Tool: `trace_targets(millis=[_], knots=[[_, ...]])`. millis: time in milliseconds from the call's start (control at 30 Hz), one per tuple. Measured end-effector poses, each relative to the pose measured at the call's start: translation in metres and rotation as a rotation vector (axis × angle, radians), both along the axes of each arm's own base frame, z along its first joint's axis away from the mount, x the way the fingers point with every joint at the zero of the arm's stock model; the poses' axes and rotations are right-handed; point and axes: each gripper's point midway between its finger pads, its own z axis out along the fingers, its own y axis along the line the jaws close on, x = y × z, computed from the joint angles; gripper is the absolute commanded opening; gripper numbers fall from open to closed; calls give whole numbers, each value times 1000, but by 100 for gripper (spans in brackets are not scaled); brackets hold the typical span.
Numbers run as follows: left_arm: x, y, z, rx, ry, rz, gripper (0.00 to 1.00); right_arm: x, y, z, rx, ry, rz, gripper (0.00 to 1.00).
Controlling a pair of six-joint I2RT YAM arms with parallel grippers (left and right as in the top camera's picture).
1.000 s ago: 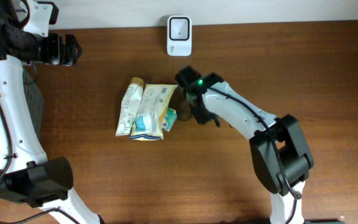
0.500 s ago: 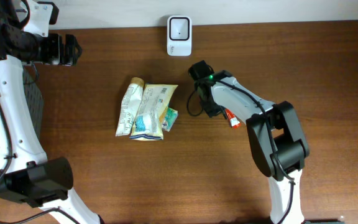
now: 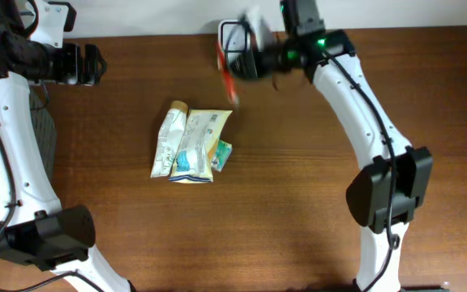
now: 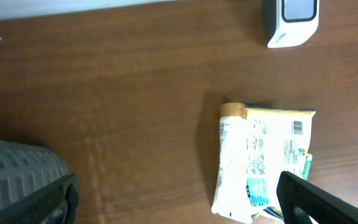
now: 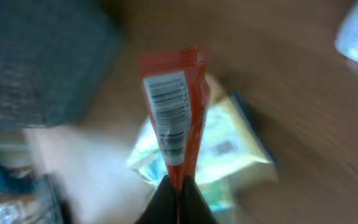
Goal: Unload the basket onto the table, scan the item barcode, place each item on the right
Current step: 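Hold the red snack's barcode up to the scanner with the right gripper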
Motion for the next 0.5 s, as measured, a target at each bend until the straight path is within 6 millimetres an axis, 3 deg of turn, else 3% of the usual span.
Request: trace_targets(millis=[67,100,133,233,300,367,500], knots=[[1,0,1,1,-4,0,99,22,18,45,252,-99,82,4],[1,1,2,4,-9,1,99,31,23,58,330,-149,111,4],[0,0,1,1,-5,0,99,37,28,57,402,-95,134,4],[0,0,1,1,-5,0,99,66,25,-14,446,202,64,4],[0,0,1,1,-5,0,99,95,0,-82,441,371,-56,4],[0,0,1,2,-5,0,99,110,-15,-100,443,399,-138,4],[0,0,1,1,-5,0,99,123,-17,-126,444,466,-233,4]])
